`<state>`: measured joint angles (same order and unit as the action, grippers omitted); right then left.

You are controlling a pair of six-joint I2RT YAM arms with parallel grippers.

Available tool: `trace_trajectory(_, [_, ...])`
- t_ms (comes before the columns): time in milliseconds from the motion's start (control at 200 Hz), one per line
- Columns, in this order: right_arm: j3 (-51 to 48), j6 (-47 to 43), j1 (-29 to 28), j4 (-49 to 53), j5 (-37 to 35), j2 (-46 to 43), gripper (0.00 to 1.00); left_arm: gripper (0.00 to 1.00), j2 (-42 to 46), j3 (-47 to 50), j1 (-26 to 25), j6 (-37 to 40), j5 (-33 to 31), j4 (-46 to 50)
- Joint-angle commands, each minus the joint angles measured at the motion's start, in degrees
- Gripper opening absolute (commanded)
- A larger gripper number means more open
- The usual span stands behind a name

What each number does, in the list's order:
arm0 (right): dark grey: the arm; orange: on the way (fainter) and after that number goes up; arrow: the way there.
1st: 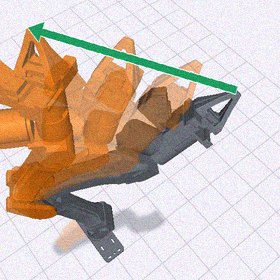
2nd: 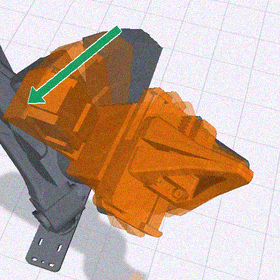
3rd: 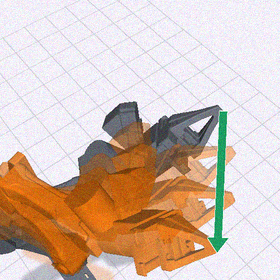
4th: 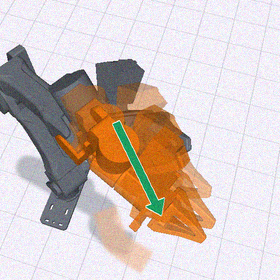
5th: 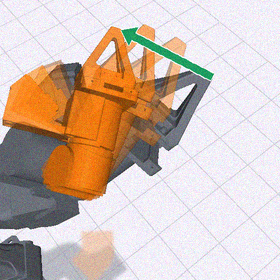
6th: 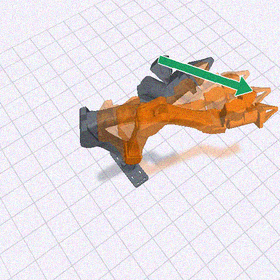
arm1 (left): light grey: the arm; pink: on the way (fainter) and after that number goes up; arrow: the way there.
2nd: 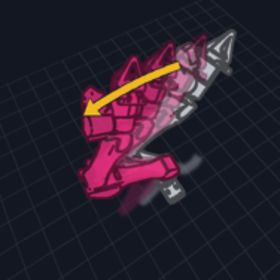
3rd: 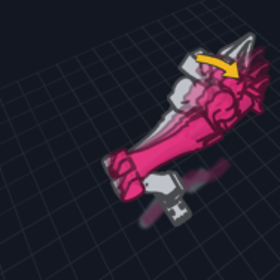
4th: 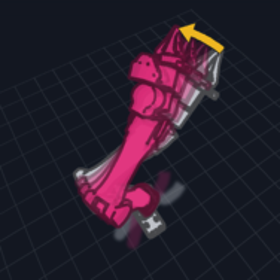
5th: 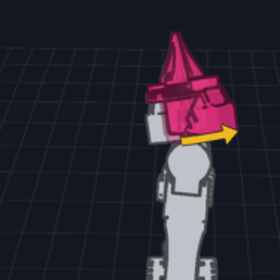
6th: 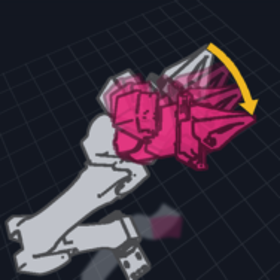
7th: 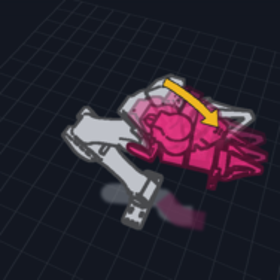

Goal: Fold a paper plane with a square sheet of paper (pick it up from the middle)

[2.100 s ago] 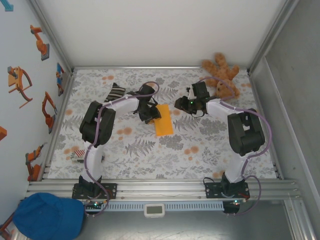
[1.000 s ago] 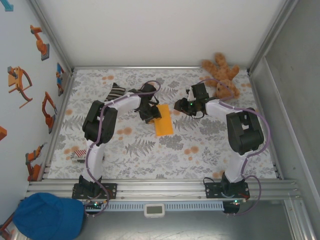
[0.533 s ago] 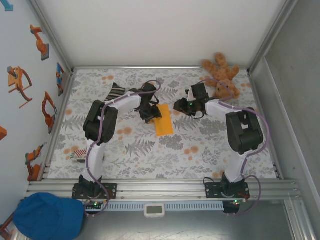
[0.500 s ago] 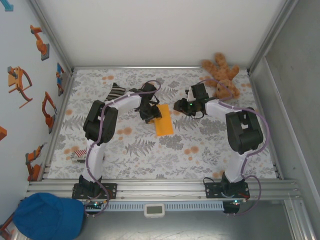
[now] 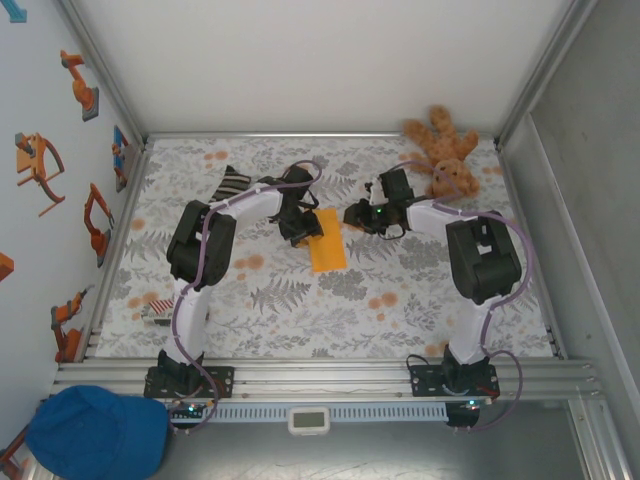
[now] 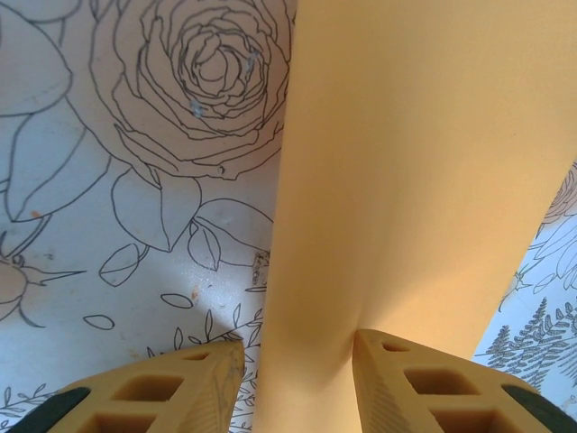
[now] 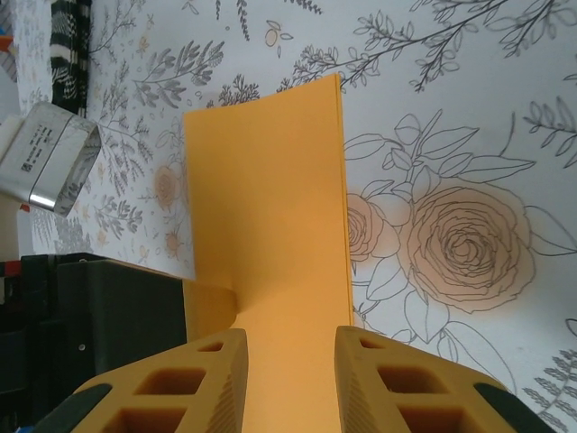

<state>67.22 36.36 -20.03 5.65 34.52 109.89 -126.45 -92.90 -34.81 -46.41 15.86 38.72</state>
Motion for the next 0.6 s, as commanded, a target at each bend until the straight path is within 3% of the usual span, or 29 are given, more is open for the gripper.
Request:
trace_trajectory(0, [0.8,-0.2,-0.7,-0.5,1.7,1.4,0.30,0.41,-11.7,5.7,-0.9,0.8,-5.8,4.3])
trace_trajectory(341, [2.6,-2.4,-2.0,1.4,3.8,2.6,0.27,0.41,-11.9,5.8,-1.0,0.4,-6.2,4.3])
trace_trajectory(596, [5.8,-3.8,-3.5,5.1,3.9,5.5,0.17,0.41,-12.0,5.8,-0.9,0.5,-6.3,4.3])
